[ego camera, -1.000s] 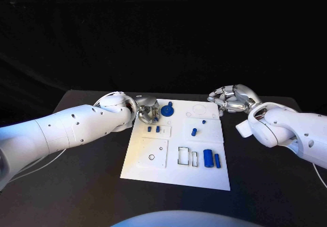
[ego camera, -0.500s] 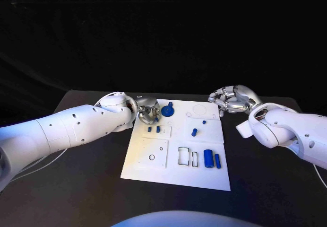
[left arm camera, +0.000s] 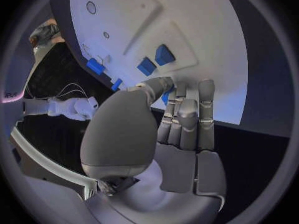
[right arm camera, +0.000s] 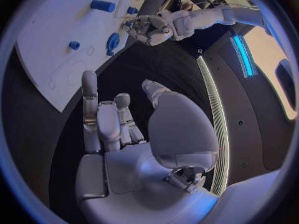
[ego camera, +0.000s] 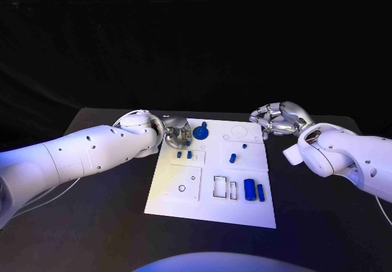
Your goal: Assemble the parts on the task board
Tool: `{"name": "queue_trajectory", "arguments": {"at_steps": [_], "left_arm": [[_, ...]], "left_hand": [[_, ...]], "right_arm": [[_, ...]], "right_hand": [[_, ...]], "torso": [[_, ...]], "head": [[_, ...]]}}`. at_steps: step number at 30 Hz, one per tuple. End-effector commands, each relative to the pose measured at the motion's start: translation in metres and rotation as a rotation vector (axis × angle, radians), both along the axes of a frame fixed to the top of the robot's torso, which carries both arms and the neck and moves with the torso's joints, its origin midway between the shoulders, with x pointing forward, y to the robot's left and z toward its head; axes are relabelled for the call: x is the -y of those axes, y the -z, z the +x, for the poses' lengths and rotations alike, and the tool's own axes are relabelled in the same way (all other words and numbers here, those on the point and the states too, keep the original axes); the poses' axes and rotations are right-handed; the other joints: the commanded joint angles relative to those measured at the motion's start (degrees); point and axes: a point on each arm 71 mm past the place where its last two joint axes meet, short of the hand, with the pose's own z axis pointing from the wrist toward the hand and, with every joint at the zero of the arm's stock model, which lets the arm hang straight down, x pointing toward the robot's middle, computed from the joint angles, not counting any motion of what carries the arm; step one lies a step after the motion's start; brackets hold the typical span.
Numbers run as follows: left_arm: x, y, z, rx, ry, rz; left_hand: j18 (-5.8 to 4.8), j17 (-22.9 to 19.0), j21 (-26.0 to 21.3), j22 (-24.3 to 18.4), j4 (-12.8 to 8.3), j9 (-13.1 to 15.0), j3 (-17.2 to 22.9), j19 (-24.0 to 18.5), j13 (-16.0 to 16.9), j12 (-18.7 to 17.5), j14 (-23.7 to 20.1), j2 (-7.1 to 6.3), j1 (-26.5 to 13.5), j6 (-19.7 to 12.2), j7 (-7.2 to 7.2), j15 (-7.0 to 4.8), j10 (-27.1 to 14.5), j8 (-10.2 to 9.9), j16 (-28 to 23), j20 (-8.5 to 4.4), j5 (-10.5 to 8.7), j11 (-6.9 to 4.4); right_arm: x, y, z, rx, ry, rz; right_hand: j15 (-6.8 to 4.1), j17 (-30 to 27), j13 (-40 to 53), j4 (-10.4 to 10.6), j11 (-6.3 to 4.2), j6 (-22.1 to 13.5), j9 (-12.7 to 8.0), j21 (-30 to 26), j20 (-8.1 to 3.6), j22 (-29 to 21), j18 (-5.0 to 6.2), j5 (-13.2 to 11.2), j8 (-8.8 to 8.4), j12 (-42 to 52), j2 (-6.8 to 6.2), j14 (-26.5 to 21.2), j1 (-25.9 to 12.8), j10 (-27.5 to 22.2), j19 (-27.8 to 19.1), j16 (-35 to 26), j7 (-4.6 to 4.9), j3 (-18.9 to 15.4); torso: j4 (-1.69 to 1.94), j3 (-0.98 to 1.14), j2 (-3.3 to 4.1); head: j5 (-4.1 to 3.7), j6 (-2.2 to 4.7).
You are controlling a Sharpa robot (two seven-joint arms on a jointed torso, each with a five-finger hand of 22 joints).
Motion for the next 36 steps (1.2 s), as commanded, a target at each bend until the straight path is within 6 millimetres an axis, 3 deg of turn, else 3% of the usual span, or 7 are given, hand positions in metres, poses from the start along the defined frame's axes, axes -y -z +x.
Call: {"name": "queue_trajectory", "arguments": {"at_steps": [1, 17, 23, 31, 33, 34, 36], "left_arm": [[0.001, 0.002, -0.001, -0.021, 0.003, 0.008], [-0.004, 0.003, 0.001, -0.024, -0.018, 0.019], [-0.01, 0.001, 0.001, -0.01, -0.03, 0.005], [-0.026, -0.008, 0.003, 0.021, -0.072, -0.108], [-0.033, -0.012, 0.003, 0.005, -0.101, -0.18], [-0.037, -0.013, 0.002, -0.006, -0.119, -0.223], [-0.046, -0.018, 0.001, -0.029, -0.158, -0.329]], "left_hand": [[0.35, -0.17, -0.24, -0.22, -0.15, -0.49, -0.12, -0.24, 0.1, -0.37, -0.38, -0.4, -0.44, -1.53, 0.04, -0.07, 0.2, -1.15, -0.12, 0.03, 0.06, 0.14], [0.44, -0.86, -0.68, -0.8, -0.05, -1.15, -0.23, -0.52, 0.16, -0.97, -0.79, -0.79, -0.76, -3.34, 0.17, -0.14, 0.07, -2.43, -0.42, -0.13, 0.02, 0.08], [0.48, -1.19, -0.83, -1.04, -0.13, -1.22, -0.13, -0.66, 0.18, -1.07, -0.94, -0.72, -0.6, -3.49, 0.19, -0.14, 0.05, -2.56, -0.54, -0.15, 0.09, 0.09], [0.41, -0.72, -0.99, -1.13, 0.17, -1.12, -0.13, -0.66, 0.13, -1.66, -0.89, -0.56, -0.95, -2.15, 0.48, 0.29, -0.55, -2.02, -0.48, 0.06, 0.21, 0.7], [0.81, -8.27, -2.67, -3.42, 0.48, -1.15, -0.16, -2.2, -0.2, -2.54, -3.73, -0.8, -1.39, -1.64, 0.63, 0.57, -1.8, -1.87, -3.53, 0.28, 0.31, 1.09], [0.82, -15.05, -3.73, -4.02, 0.45, -1.21, 0.07, -2.92, -0.66, -3.46, -7.11, -0.88, -1.28, -1.37, 0.92, 0.9, -3.1, -1.81, -7.32, 0.52, 0.34, 1.54], [0.83, -15.2, -3.95, -4.18, 0.47, -1.19, 0.14, -2.93, -0.7, -3.48, -7.06, -0.73, -1.27, -1.06, 1.07, 0.94, -2.98, -1.68, -7.59, 0.59, 0.34, 1.62]], "right_arm": [[-0.002, 0.0, -0.001, 0.003, -0.019, -0.003], [-0.001, 0.0, -0.001, 0.004, -0.016, -0.005], [-0.001, 0.0, 0.0, 0.006, -0.021, -0.015], [-0.002, 0.001, -0.001, 0.051, -0.091, -0.131], [-0.003, 0.001, -0.002, 0.075, -0.127, -0.2], [-0.003, 0.002, -0.002, 0.088, -0.144, -0.239], [-0.005, 0.003, -0.003, 0.122, -0.187, -0.341]], "right_hand": [[0.04, 0.01, 0.03, 0.33, -0.06, -0.17, 0.09, -0.34, -0.06, -0.09, 1.15, 0.22, 0.37, 0.12, 0.01, -0.31, 0.78, -0.24, -0.15, -0.23, -0.22, 0.02], [0.04, -0.48, -0.53, 0.34, -0.06, -0.23, 0.09, -0.41, -0.06, -0.12, 1.15, 0.21, 0.43, -0.21, -0.01, -0.49, 0.82, -0.72, -0.12, -0.52, -0.22, -0.02], [0.13, -2.93, -8.11, -0.14, -0.04, -0.59, 0.11, -1.86, 0.0, -0.7, 1.1, -0.95, 1.49, -6.88, 0.17, -2.01, 2.53, -6.54, -0.25, -2.57, -0.14, 0.74], [-0.43, -5.66, -23.9, -6.62, -0.38, 3.43, -2.11, -1.66, -0.65, 0.34, 1.17, -5.99, 1.49, -24.69, -1.2, -1.76, 8.52, -3.99, 0.62, -4.73, -0.43, 12.09], [-0.5, -4.16, -27.28, -8.49, -0.59, 5.01, -2.75, -0.32, -0.87, 1.59, 1.08, -6.3, 1.25, -29.04, -1.6, -0.41, 8.75, -2.73, 1.3, -3.69, -0.69, 14.38], [-0.6, -3.95, -28.8, -9.18, -0.5, 5.59, -3.1, 0.47, -0.89, 2.35, 0.95, -6.4, 1.02, -31.07, -1.85, -0.1, 8.37, -1.93, 1.54, -3.56, -0.68, 15.06], [-0.54, -3.27, -31.56, -10.61, -0.27, 6.71, -4.06, 2.57, -0.91, 4.26, 0.66, -6.58, -0.13, -34.96, -2.14, 0.55, 7.92, -1.05, 2.25, -3.14, -0.61, 16.33]], "torso": [[0.06, 0.01, 0.01], [0.02, 0.01, 0.01], [-0.01, 0.01, 0.02], [-0.01, -0.04, -0.08], [0.04, -0.04, -0.16], [0.06, -0.02, -0.16], [0.08, -0.06, -0.15]], "head": [[-0.02, -0.06], [0.04, 0.07], [0.03, 0.14], [-0.65, 0.44], [-0.9, 0.58], [-1.03, 0.68], [-1.32, 0.85]]}}
